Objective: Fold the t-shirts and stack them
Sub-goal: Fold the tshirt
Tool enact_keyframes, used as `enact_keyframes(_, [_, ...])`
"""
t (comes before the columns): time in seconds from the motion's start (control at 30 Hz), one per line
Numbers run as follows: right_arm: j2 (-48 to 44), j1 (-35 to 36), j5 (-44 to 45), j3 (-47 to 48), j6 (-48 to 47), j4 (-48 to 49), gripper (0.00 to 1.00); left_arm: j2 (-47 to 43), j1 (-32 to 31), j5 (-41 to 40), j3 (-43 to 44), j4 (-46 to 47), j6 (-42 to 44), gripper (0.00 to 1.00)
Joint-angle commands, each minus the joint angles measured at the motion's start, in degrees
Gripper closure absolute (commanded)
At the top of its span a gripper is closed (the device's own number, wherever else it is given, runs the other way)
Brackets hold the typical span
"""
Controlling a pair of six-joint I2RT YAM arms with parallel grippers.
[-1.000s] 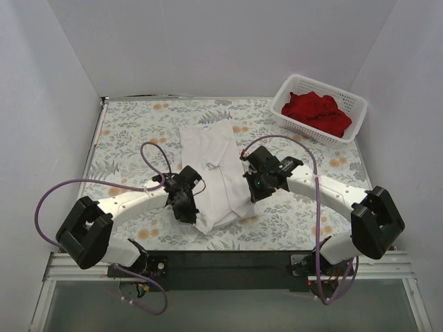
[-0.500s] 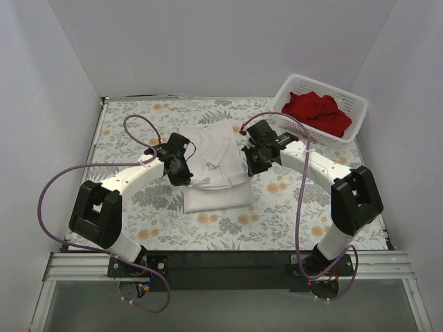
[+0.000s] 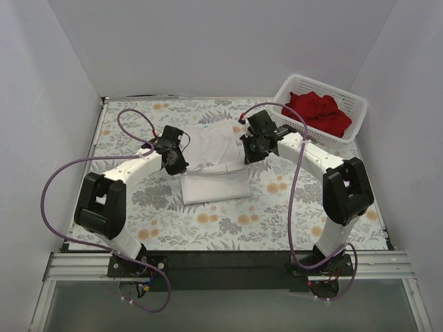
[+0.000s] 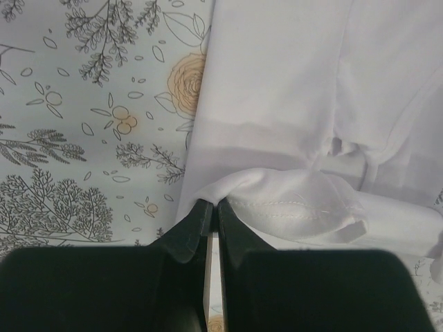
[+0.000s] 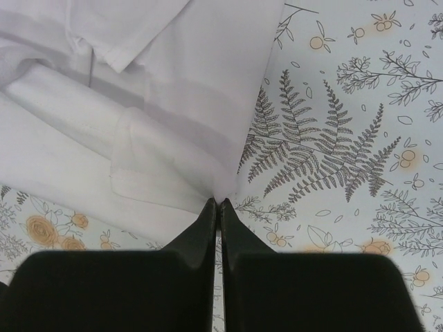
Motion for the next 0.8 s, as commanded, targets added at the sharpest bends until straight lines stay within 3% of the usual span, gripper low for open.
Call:
enact_keyframes(0.0, [1.5,-0.6,-1.1,2.6,-0.9,3.2,0.99,1.0,1.3,-2.4,2.1,3.6,1.3,1.00])
enact_keyframes(0.4, [6.4,-1.6,-1.1,0.6,-0.2,7.6,0.99,5.8,1.9,-1.0,2.0,8.1,2.5,0.96])
enact_keyframes(0.53, [6.8,-1.6,-1.1,1.2,0.1,8.2,0.98,5.3,2.0,-1.3,1.9,8.1,2.5,0.82])
enact_keyframes(0.7, [2.5,-1.4,-0.6,0.5,-0.1,8.2,0.68,-1.0,2.0,-1.6,1.1,7.0,2.5,0.56])
enact_keyframes(0.77, [0.0,-1.1,1.5,-0.1,-0.2,8.1,0.67,-5.1,1.6,-2.9,0.4,6.0,1.6,0.52])
